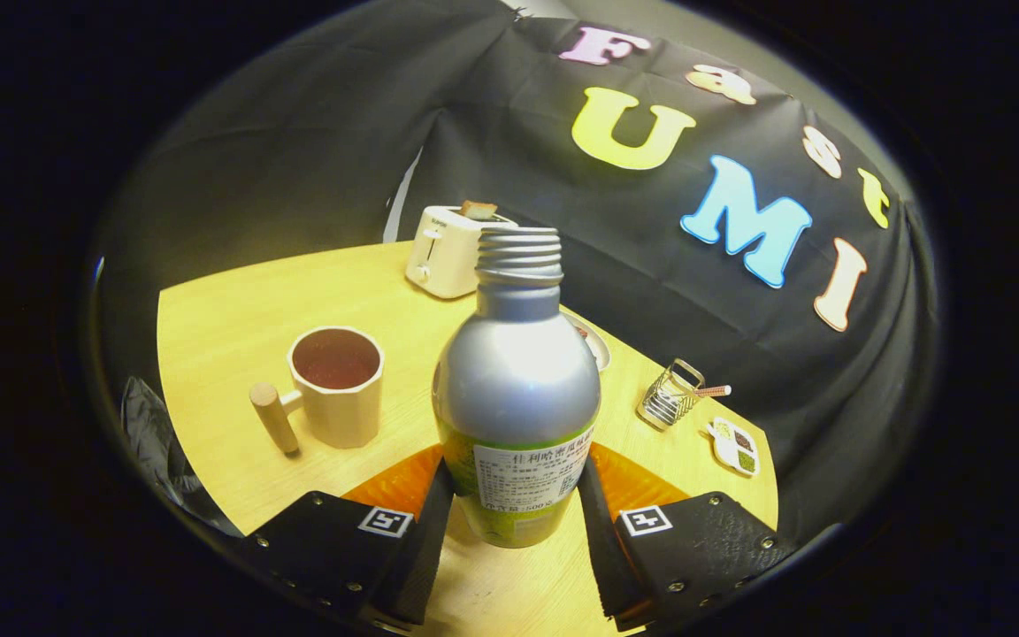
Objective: Take the bottle from table, then pour the juice into the cup, finally place the bottle on the coaster
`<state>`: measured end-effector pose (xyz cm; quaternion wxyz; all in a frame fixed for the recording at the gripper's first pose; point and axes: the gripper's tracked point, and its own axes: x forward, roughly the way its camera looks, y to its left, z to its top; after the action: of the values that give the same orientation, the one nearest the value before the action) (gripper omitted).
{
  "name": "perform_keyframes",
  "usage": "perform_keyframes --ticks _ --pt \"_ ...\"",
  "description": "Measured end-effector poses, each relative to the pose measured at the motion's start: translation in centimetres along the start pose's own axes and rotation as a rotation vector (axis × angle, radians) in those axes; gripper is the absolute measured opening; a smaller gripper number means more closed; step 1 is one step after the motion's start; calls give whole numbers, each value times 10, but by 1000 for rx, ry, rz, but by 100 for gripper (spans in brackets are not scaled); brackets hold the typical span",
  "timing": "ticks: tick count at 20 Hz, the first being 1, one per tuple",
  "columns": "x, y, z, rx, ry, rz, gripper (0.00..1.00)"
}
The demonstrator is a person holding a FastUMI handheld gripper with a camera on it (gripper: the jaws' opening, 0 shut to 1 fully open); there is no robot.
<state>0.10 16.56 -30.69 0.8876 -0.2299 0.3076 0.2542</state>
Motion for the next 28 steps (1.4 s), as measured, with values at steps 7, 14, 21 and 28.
perform_keyframes --ticks 7,14,21,28 --pt "1 9 0 -139 68 -2 71" --pt "1 20 1 -291 122 -8 70" --pt "11 33 -6 -414 214 13 71" --pt "19 34 -8 -509 328 -2 71"
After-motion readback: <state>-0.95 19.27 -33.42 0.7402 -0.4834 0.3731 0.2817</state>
